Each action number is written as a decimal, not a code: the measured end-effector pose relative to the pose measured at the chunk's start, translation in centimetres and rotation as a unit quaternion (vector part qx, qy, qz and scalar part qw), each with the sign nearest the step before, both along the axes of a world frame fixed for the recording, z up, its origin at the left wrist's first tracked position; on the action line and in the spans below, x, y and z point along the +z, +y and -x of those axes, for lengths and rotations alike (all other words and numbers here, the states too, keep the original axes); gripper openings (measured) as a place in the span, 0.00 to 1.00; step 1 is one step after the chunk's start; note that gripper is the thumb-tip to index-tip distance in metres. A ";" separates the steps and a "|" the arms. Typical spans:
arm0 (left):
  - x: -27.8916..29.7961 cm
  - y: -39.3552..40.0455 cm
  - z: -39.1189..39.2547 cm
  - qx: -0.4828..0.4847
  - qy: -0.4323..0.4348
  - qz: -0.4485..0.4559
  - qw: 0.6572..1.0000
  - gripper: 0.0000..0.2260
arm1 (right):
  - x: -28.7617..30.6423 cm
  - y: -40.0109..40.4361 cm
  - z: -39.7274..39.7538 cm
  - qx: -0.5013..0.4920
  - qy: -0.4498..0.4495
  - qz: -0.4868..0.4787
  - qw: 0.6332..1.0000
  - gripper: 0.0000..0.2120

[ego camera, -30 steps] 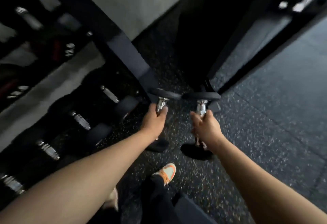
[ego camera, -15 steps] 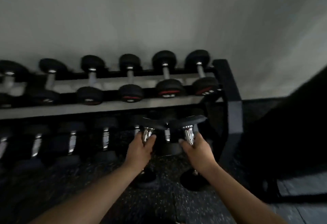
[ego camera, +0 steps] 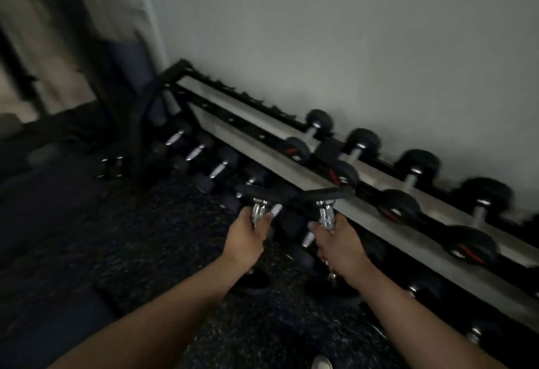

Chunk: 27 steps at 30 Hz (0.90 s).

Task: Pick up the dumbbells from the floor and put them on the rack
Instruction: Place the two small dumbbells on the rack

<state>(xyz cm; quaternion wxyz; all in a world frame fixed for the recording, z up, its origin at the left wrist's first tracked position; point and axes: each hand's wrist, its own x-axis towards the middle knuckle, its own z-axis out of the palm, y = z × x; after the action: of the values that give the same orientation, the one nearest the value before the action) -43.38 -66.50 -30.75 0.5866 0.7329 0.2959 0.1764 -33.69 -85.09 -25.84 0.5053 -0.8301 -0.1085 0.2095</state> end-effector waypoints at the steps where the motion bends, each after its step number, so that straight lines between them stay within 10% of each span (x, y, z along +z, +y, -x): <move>1: 0.5 2.5 0.5 0.022 -0.003 -0.005 1.000 0.13 | 0.2 2.9 -0.2 0.019 0.006 -0.013 1.000 0.14; 15: 2.6 33.2 -1.2 0.286 0.028 -0.061 0.956 0.10 | -0.5 41.3 -8.0 0.263 0.027 -0.045 0.963 0.11; 27: 0.3 62.1 -7.6 0.281 0.010 -0.035 0.959 0.10 | -2.5 70.4 -15.9 0.227 0.057 -0.041 0.971 0.13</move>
<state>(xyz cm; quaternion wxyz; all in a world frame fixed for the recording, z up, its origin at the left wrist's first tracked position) -35.79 -4.37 -30.47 0.4843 0.6422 0.4895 0.3368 -17.82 -14.64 -28.31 0.4833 -0.7494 -0.2735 0.3605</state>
